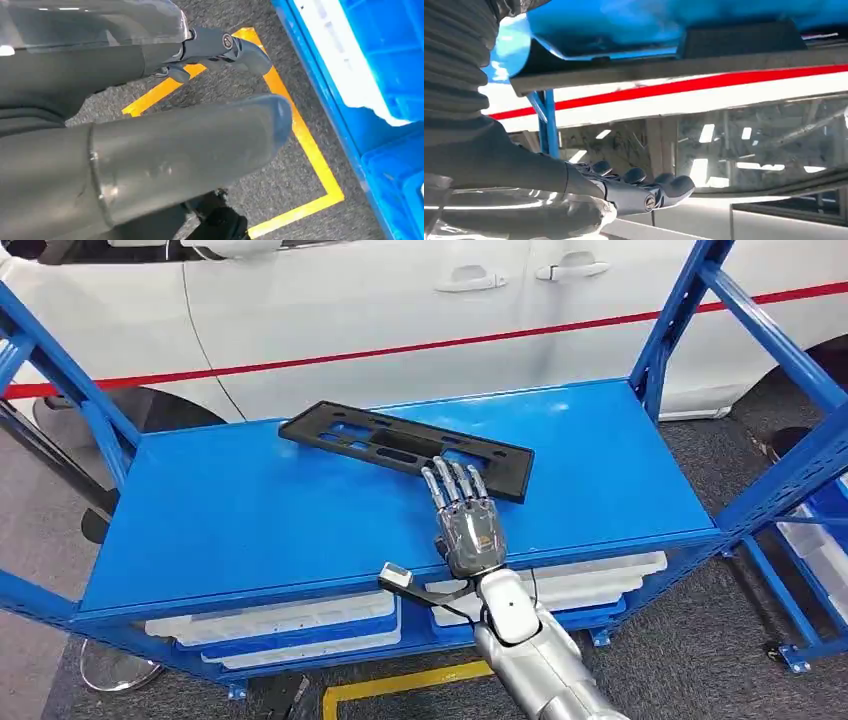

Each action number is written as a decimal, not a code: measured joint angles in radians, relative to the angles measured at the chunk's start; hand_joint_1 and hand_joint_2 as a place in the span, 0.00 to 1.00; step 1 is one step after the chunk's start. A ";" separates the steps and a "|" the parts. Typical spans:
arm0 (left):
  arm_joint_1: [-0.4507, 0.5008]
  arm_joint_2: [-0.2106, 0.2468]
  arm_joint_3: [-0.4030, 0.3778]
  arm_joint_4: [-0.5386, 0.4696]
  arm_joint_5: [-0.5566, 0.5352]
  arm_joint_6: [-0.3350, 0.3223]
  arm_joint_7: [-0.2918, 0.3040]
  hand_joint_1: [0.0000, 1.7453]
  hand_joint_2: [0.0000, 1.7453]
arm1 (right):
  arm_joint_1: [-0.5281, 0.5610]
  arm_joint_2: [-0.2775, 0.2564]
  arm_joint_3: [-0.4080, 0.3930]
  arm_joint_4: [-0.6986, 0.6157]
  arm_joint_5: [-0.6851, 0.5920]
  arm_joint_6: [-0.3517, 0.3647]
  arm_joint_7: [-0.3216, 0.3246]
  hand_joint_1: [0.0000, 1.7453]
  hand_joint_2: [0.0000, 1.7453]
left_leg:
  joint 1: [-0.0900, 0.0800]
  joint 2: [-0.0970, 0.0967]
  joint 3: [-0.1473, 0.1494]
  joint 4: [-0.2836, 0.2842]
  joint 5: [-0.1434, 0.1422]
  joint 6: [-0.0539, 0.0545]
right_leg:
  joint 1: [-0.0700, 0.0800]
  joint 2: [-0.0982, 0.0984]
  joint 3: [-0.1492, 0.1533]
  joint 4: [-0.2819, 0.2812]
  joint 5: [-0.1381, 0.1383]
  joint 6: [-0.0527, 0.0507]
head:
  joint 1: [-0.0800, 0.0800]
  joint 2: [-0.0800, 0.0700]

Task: Take the parts from the cabinet and place them on the table.

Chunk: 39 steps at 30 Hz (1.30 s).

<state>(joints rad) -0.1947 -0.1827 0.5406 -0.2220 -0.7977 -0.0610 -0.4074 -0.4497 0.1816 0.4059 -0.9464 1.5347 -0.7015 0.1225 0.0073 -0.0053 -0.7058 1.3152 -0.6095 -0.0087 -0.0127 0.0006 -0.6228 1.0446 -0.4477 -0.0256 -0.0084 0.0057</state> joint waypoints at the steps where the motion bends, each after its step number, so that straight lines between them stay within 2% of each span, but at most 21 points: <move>1: 0.002 0.000 0.000 0.000 0.000 -0.001 -0.001 0.00 0.00 | 0.001 0.000 0.000 0.003 0.000 0.000 0.009 0.00 1.00 | 0.001 0.000 -0.010 0.016 0.011 0.000 | 0.000 0.000 0.000 0.000 0.000 0.000 | 0.000 0.000; 3: 0.001 0.000 0.000 0.000 0.001 -0.006 -0.004 0.00 0.00 | 0.000 0.000 0.000 0.010 0.000 0.000 0.033 0.00 1.00 | 0.002 0.000 0.035 -0.090 0.087 0.004 | 0.000 0.001 0.003 0.001 0.000 0.000 | 0.000 0.000; 5: 0.000 0.000 0.000 0.000 0.002 -0.010 -0.006 0.00 0.00 | -0.004 0.000 0.003 0.016 0.000 0.000 0.048 0.00 1.00 | 0.002 0.000 0.116 -0.267 0.162 0.015 | 0.000 0.001 0.007 0.000 -0.002 0.003 | 0.000 0.000; 9: -0.001 0.001 -0.002 0.000 0.002 -0.010 -0.006 0.00 0.00 | -0.018 0.000 0.016 0.047 0.000 0.000 0.078 0.00 1.00 | -0.009 -0.003 0.125 -0.291 0.151 0.027 | 0.001 0.001 0.005 -0.007 0.006 0.026 | 0.000 0.000; 11: -0.001 0.000 -0.005 0.000 0.000 -0.011 -0.006 0.00 0.00 | -0.026 -0.001 0.022 0.067 0.000 0.000 0.100 0.00 1.00 | 0.001 0.000 0.137 -0.315 0.167 0.043 | 0.001 0.001 0.005 0.003 -0.006 0.038 | 0.000 0.000; 12: -0.003 -0.001 -0.007 0.000 0.000 -0.012 -0.006 0.00 0.00 | -0.035 -0.002 0.026 0.079 0.000 0.000 0.113 0.00 1.00 | 0.001 0.000 0.137 -0.319 0.170 0.049 | 0.003 0.000 -0.015 0.043 -0.038 0.039 | 0.001 0.000; 14: -0.004 -0.001 -0.008 0.000 0.000 -0.012 -0.006 0.00 0.00 | -0.041 -0.005 0.035 0.103 0.000 0.000 0.126 0.00 1.00 | -0.001 0.001 0.134 -0.318 0.170 0.052 | 0.002 0.001 -0.087 0.199 -0.116 0.043 | 0.001 0.000; 15: -0.002 -0.001 -0.009 0.000 0.000 -0.012 -0.006 0.00 0.00 | -0.038 -0.008 0.036 0.113 0.000 0.000 0.129 0.00 1.00 | -0.002 0.001 0.133 -0.317 0.169 0.052 | 0.001 0.001 -0.123 0.274 -0.139 0.044 | 0.001 0.000; 16: -0.001 -0.001 -0.009 0.000 0.000 -0.012 -0.006 0.00 0.00 | -0.038 -0.010 0.039 0.121 0.000 0.000 0.129 0.00 1.00 | -0.003 0.001 0.132 -0.315 0.169 0.052 | 0.000 0.000 -0.137 0.298 -0.136 0.045 | 0.000 0.000; 18: 0.000 -0.001 -0.010 0.000 0.000 -0.013 -0.006 0.00 0.00 | -0.044 -0.012 0.044 0.132 0.000 0.000 0.136 0.00 1.00 | -0.003 0.000 0.133 -0.310 0.166 0.051 | 0.000 0.000 -0.094 0.211 -0.069 0.043 | 0.000 0.000; 20: -0.002 -0.002 -0.013 0.000 0.000 -0.016 -0.006 0.00 0.00 | -0.057 -0.013 0.048 0.143 0.000 0.000 0.153 0.00 1.00 | -0.003 -0.001 0.133 -0.297 0.156 0.046 | 0.000 0.000 0.000 0.027 0.011 0.037 | 0.001 0.000; 21: -0.002 -0.003 -0.014 0.000 0.000 -0.018 -0.006 0.00 0.00 | -0.063 -0.016 0.049 0.149 0.001 0.000 0.162 0.00 1.00 | -0.010 -0.001 0.126 -0.291 0.152 0.040 | 0.004 0.000 0.009 0.007 -0.012 0.034 | 0.001 0.000; 24: -0.002 -0.003 -0.015 0.000 0.000 -0.023 -0.004 0.00 0.00 | -0.072 -0.019 0.049 0.154 0.001 -0.001 0.173 0.00 1.00 | -0.007 -0.002 0.127 -0.292 0.154 0.028 | 0.008 0.003 0.006 0.004 -0.006 0.023 | 0.000 0.000; 26: -0.002 -0.002 -0.016 0.000 0.000 -0.027 -0.003 0.00 0.00 | -0.080 -0.022 0.049 0.158 0.001 -0.001 0.182 0.00 1.00 | -0.005 -0.001 0.124 -0.287 0.144 0.017 | -0.001 0.000 0.013 -0.009 0.002 0.010 | 0.000 0.000; 27: -0.002 -0.002 -0.016 0.000 0.000 -0.030 -0.003 0.00 0.00 | -0.084 -0.025 0.049 0.160 0.001 0.000 0.184 0.00 1.00 | -0.005 -0.001 0.114 -0.253 0.118 0.010 | -0.002 0.000 0.014 -0.011 0.002 0.005 | 0.000 0.000; 30: 0.000 -0.002 -0.016 0.000 0.000 -0.031 -0.003 0.00 0.00 | -0.085 -0.031 0.049 0.167 0.001 0.000 0.189 0.00 1.00 | 0.003 0.000 0.012 -0.029 0.012 -0.003 | -0.001 -0.002 0.010 -0.011 0.002 0.001 | 0.000 0.000; 31: 0.003 -0.002 -0.016 0.000 0.000 -0.033 -0.003 0.00 0.00 | -0.085 -0.032 0.049 0.168 0.001 0.000 0.190 0.00 1.00 | 0.004 0.000 -0.010 0.017 0.006 -0.006 | -0.001 -0.002 0.010 -0.010 0.003 0.001 | 0.000 0.000; 33: 0.004 -0.002 -0.016 0.000 0.000 -0.034 -0.003 0.00 0.00 | -0.085 -0.034 0.049 0.170 0.001 0.000 0.193 0.00 1.00 | 0.006 0.000 0.016 -0.042 0.061 -0.006 | -0.002 -0.002 0.013 -0.010 0.002 0.001 | 0.000 0.000; 35: 0.002 -0.002 -0.016 0.000 -0.001 -0.034 -0.003 0.00 0.00 | -0.086 -0.036 0.049 0.169 0.001 0.000 0.195 0.00 1.00 | 0.006 0.000 0.107 -0.228 0.154 0.001 | -0.002 -0.001 0.017 -0.010 0.001 0.003 | 0.000 0.000; 37: 0.000 -0.002 -0.017 0.000 -0.001 -0.037 -0.003 0.00 0.00 | -0.087 -0.039 0.048 0.169 0.001 0.000 0.199 0.00 1.00 | -0.001 -0.001 0.139 -0.301 0.149 0.011 | 0.005 0.001 0.012 -0.007 0.002 0.015 | 0.000 0.000; 39: 0.003 -0.001 -0.018 0.000 -0.002 -0.037 -0.003 0.00 0.00 | -0.087 -0.041 0.048 0.169 0.001 0.000 0.199 0.00 1.00 | -0.003 -0.002 0.133 -0.294 0.150 0.020 | 0.002 0.001 0.010 -0.012 0.009 0.027 | 0.000 0.000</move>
<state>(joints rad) -0.1917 -0.1839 0.5226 -0.2224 -0.7996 -0.0977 -0.4101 -0.5365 0.1408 0.4540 -0.7774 1.5354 -0.7019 0.3216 0.0040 -0.0069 -0.5732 1.0215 -0.4596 0.0109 -0.0111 0.0020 -0.6130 1.0331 -0.4389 0.0012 -0.0084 0.0057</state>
